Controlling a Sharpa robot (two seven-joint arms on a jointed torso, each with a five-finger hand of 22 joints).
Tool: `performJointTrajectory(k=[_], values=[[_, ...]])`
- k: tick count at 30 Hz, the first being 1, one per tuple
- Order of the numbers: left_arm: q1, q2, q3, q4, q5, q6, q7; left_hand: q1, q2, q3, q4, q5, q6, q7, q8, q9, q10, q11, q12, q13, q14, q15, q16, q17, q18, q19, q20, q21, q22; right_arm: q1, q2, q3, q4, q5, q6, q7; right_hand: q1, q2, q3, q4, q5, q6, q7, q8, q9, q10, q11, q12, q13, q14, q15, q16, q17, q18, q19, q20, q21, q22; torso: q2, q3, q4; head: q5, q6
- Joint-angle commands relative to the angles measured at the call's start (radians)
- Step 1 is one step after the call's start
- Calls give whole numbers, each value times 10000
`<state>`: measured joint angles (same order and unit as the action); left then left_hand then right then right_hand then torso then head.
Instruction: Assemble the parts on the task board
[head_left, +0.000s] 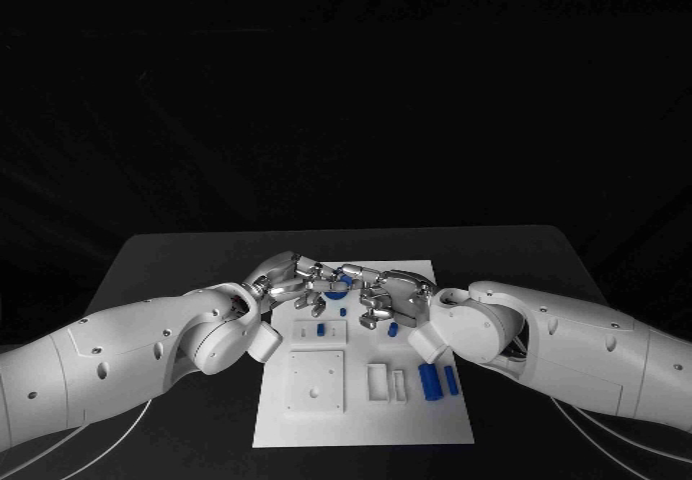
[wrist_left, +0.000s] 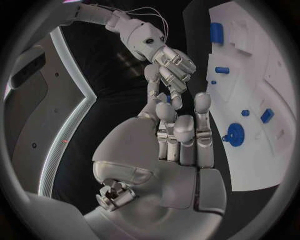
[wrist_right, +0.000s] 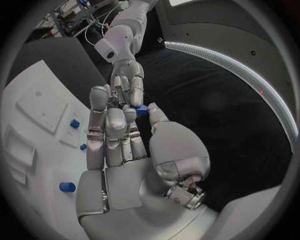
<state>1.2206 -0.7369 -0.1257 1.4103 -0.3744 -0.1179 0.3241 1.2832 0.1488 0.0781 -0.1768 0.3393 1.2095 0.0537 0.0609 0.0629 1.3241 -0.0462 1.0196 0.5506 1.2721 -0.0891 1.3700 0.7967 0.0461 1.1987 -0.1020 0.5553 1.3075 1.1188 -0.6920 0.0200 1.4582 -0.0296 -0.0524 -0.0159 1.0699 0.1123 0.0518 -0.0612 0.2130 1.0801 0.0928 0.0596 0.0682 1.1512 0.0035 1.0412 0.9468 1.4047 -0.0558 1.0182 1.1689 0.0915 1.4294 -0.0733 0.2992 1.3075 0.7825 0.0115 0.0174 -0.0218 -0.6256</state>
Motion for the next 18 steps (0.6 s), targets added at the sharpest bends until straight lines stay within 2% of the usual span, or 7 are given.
performJointTrajectory(k=[1, 3, 7, 18], values=[[-10, 7, -4, -8, 58, 133, 93, -8, 125, 59, 5, 23, 172, -106, 28, 194, 48, -14, -17, 7, 34, -6, -52, -2, 60, -65, -17, 58, 202, 6, -6, 12, 17, 63, 130, 282, -113, -40, 741, -200, -30, 160, -42, 22, -10, 58, -59, 52, 40, 28, -74, 50, 22, -65, -16, -91, 93, 337, -3, -6, 12, -8, -7], [-10, 8, -4, -13, 52, 125, 90, -7, 124, 59, 2, 21, 165, -100, 25, 191, 48, -11, -24, 4, 36, -4, -59, -5, 62, -64, -16, 61, 202, 6, -5, 12, 24, 63, 137, 299, -239, -161, 1162, -273, -14, 227, -56, 31, 4, 74, -66, 45, 59, 30, -90, 36, 33, -77, -23, -100, 128, 338, -3, -9, 12, -8, -21], [-10, 9, -4, -23, 39, 114, 82, -7, 124, 59, 2, 21, 165, -100, 25, 191, 48, -11, -24, 4, 36, -4, -59, -5, 62, -64, -16, 61, 202, 5, 1, 12, 34, 59, 142, 316, -180, -215, 1446, -393, 109, 353, -99, 37, 35, 83, -99, 30, 78, 36, -114, 25, 48, -99, -31, -127, 147, 336, 2, -14, 9, -3, -27], [-10, 22, -4, -26, -280, -71, 34, -5, 125, 56, 4, 11, 131, -86, 24, 173, 33, 4, -76, -19, -8, -3, -139, -118, 66, -65, -19, 50, 196, 4, 11, 12, 58, 56, 9, 432, 57, -206, 1614, -585, 110, 585, -173, 41, 79, 142, -149, 50, 125, 48, -150, 8, 51, -127, -19, -157, 245, 355, -5, -14, 11, 14, -46]])
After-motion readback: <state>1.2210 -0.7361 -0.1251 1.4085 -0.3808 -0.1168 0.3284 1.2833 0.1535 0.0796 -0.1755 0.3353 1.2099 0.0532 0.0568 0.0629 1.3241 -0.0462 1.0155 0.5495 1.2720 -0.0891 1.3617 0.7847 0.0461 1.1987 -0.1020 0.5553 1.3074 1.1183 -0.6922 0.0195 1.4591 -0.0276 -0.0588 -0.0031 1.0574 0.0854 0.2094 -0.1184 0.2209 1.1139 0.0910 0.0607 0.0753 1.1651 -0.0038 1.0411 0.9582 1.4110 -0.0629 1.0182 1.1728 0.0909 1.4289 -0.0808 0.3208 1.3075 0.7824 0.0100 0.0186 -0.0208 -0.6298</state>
